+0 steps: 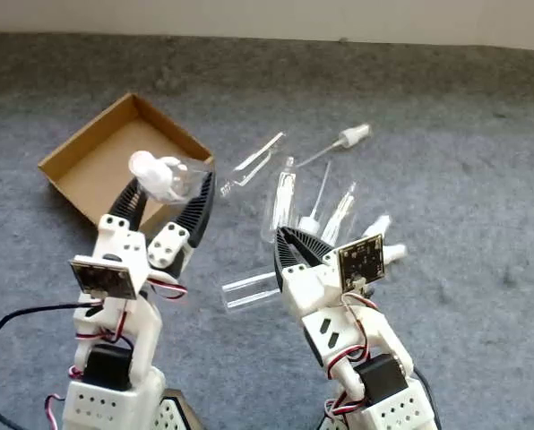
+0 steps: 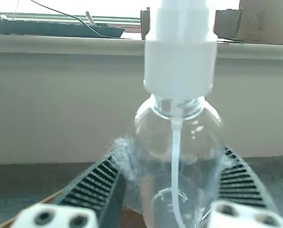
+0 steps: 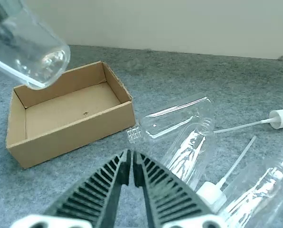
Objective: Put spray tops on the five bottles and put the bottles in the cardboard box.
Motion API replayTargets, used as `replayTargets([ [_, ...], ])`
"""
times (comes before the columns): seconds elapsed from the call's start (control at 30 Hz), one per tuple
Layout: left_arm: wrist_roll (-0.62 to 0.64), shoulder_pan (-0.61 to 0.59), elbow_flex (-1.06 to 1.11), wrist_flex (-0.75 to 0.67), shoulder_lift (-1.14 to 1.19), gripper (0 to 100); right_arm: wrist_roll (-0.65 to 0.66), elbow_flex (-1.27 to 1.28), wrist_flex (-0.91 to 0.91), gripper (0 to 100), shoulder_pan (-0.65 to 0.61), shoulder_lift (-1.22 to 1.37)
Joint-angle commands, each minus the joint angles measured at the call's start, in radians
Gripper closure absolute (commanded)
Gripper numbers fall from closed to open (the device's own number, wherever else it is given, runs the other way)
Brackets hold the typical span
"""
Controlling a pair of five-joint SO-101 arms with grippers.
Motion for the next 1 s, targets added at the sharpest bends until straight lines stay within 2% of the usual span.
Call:
replayTargets([
  [0.0,-0.031,-0.047,-0.182,0.163,-0.013,81,0.011,0.119,-0.027,99.3,0.010,-0.012],
  [0.17,-0.170,-0.053,-0.199,0.161,0.041,81,0.009,0.119,-0.024,99.3,0.010,-0.012],
  [0.27,-0.161,-0.094,-0.274,0.166,0.183,81,0.009,0.119,-0.024,99.3,0.010,-0.012],
  [0.43,-0.046,-0.151,-0.484,0.167,0.503,81,0.012,0.119,-0.022,99.3,0.010,-0.012],
  [0.67,-0.043,-0.220,-0.661,0.163,0.875,81,0.014,0.117,-0.022,99.3,0.012,-0.012],
  [0.73,-0.043,-0.249,-0.697,0.123,0.970,81,0.014,0.117,-0.022,99.3,0.012,-0.012],
  [0.97,-0.041,-0.283,-0.717,-0.149,1.244,81,0.014,0.117,-0.022,99.3,0.012,-0.001],
])
